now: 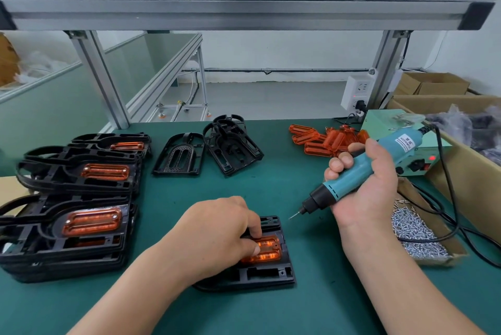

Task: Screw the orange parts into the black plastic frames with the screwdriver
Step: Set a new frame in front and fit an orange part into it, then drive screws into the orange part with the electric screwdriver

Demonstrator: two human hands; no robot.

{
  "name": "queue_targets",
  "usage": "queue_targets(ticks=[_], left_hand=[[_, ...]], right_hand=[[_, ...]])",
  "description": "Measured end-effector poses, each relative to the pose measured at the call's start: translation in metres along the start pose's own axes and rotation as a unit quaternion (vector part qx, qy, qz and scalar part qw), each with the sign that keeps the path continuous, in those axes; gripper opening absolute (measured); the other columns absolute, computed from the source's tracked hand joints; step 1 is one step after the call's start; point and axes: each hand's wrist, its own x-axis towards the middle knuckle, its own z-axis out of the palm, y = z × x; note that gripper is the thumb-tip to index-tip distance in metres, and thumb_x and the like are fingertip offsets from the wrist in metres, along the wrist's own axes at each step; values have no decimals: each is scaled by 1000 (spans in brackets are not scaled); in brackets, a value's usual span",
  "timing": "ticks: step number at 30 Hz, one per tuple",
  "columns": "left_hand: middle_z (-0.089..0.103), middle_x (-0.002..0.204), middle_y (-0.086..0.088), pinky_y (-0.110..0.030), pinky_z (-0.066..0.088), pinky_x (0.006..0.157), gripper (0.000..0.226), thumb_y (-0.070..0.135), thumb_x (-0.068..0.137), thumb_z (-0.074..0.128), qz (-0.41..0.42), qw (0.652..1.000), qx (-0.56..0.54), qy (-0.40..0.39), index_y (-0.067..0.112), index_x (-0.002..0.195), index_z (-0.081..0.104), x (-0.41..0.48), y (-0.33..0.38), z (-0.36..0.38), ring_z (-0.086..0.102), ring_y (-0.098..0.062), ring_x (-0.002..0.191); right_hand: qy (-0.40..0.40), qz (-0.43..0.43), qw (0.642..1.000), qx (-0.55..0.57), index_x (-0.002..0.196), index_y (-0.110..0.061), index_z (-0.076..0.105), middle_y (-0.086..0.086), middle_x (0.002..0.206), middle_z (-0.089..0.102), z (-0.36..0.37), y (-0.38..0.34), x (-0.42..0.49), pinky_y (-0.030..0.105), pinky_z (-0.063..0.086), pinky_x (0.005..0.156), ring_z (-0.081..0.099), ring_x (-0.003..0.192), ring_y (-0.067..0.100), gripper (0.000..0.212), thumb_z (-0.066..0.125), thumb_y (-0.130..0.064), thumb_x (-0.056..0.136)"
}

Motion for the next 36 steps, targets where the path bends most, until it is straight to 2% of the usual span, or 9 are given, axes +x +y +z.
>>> queue_targets(ticks=[6, 10, 13, 15, 22, 27, 29, 33, 36], left_hand=[[70, 102, 24, -12, 45, 75, 17, 35, 104, 54, -48, 956, -276, 83, 43, 112, 67, 2, -10, -2, 60, 8, 85], [77, 113, 0, -25, 56, 86, 45, -7, 101, 44, -87, 813, -574, 53, 22, 122, 71, 3, -14, -9, 70, -9, 92], [75, 122, -19, -26, 60, 90, 38, -19, 100, 46, -55, 701, -711, -6, -2, 126, 66, 2, -14, -13, 73, -26, 114], [73, 123, -23, -28, 61, 91, 31, -18, 99, 53, -44, 663, -747, -22, -8, 126, 64, 2, -11, -12, 71, -32, 119], [78, 111, -19, -24, 62, 79, 9, -1, 93, 73, -53, 720, -692, 1, 2, 102, 76, 5, -5, -3, 76, -29, 107], [75, 81, -14, -19, 56, 61, 12, 18, 95, 75, -92, 757, -647, 14, 9, 89, 80, 9, -4, 0, 69, -15, 65], [74, 84, -15, -19, 57, 61, 21, 25, 95, 72, -108, 720, -686, 22, 5, 92, 79, 10, -5, 0, 67, -13, 65], [70, 120, -35, -30, 62, 86, 26, 4, 98, 64, -99, 553, -827, -16, -18, 113, 69, 10, -13, -1, 73, -34, 114], [66, 125, -39, -29, 60, 90, 22, -16, 97, 53, -68, 542, -836, -54, -17, 111, 70, 7, -14, -3, 69, -40, 121]], right_hand=[[-1, 1, 1000, 1, 84, -15, 60, 0, 69, 50, 1, 1, 0, 25, 45, 54, 52, 59, 16, 22, 61, -31, 99], [0, 5, 1000, 5, 83, -15, 60, 0, 68, 49, 1, 0, -1, 25, 44, 54, 52, 59, 17, 23, 61, -31, 99], [-1, 7, 1000, 5, 84, -15, 59, 1, 69, 49, 2, 1, -2, 26, 45, 54, 52, 59, 17, 22, 61, -30, 99], [-4, 9, 1000, 5, 85, -15, 59, 1, 69, 49, 2, 1, -3, 26, 45, 54, 51, 59, 17, 21, 61, -30, 99], [-13, 9, 1000, 5, 86, -14, 59, 1, 69, 49, 4, 1, -6, 26, 44, 54, 51, 59, 16, 20, 60, -29, 100], [-22, 13, 1000, 8, 83, -15, 60, 1, 68, 49, 5, 3, -7, 25, 44, 53, 51, 59, 16, 23, 59, -29, 100], [-25, 16, 1000, 7, 82, -15, 62, 1, 68, 50, 5, 4, -8, 25, 45, 53, 51, 59, 16, 23, 60, -30, 100], [-27, 20, 999, 6, 84, -15, 62, 1, 69, 50, 5, 5, -9, 25, 45, 54, 52, 59, 16, 21, 61, -30, 98], [-27, 20, 999, 4, 85, -15, 61, 1, 69, 51, 4, 5, -9, 25, 45, 54, 52, 60, 16, 20, 61, -30, 98]])
